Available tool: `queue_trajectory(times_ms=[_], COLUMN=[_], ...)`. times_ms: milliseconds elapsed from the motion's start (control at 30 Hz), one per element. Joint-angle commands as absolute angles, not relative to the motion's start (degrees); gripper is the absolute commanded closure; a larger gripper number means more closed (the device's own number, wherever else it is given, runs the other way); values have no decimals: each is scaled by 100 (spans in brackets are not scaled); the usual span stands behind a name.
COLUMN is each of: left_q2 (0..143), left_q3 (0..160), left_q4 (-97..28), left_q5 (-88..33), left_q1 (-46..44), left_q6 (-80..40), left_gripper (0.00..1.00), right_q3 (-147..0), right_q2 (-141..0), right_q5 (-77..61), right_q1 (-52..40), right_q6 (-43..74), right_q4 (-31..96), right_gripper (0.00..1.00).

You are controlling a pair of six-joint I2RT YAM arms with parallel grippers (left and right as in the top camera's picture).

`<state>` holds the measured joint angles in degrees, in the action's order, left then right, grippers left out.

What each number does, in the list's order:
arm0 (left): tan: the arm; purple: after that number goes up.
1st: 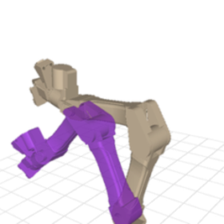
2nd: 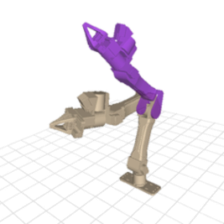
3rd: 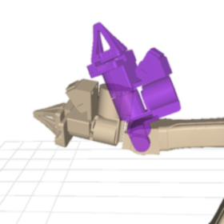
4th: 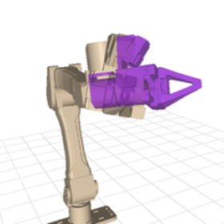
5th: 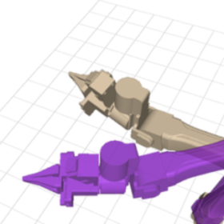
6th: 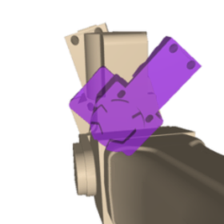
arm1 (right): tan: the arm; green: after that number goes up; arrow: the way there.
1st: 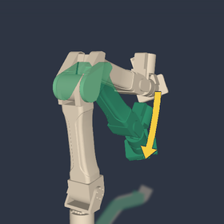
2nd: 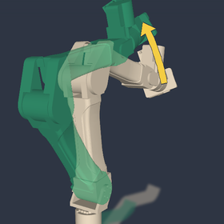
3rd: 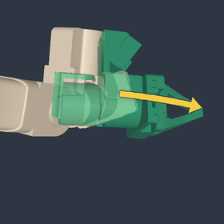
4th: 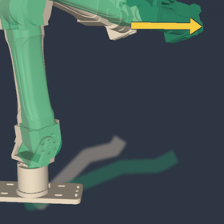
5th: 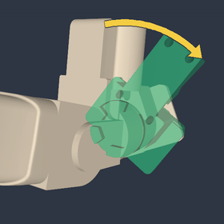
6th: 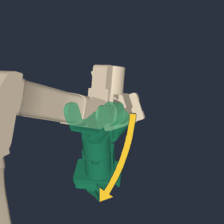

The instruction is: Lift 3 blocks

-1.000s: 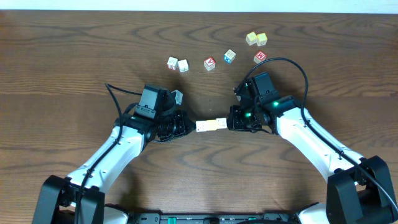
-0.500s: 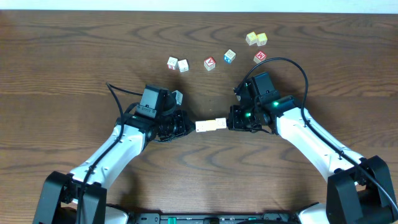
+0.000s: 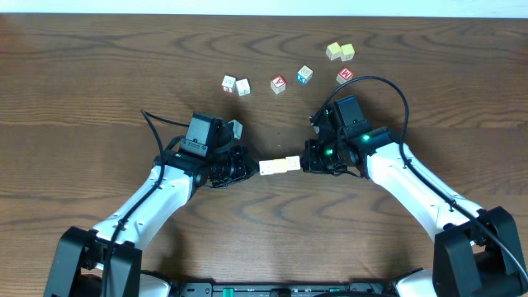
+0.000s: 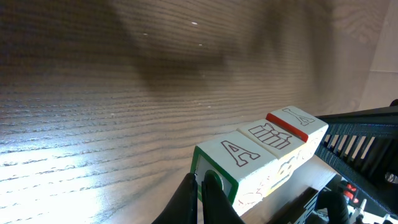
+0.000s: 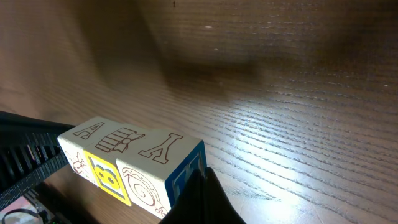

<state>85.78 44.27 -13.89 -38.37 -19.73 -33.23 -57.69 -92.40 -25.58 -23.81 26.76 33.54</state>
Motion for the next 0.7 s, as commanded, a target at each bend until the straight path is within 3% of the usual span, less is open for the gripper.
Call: queue_trajectory(times_ms=[0,667], left_q2=[8617,8954], left_q3=[4641,4639], left_q4=[-1232,-1181], left_q5=[-4530,-4410], left_q1=[-2248,-2392], left_q6=[-3332,-3334], left_gripper=[93,93], right_q3=[-5850,-5850], right_q2=[-9258,-9413], right_q5=[-3745,-3581], right_q1=[-2759,-2823], right_q6=[2738,2731], right_q4=[3229,3089], right_gripper=[99,99])
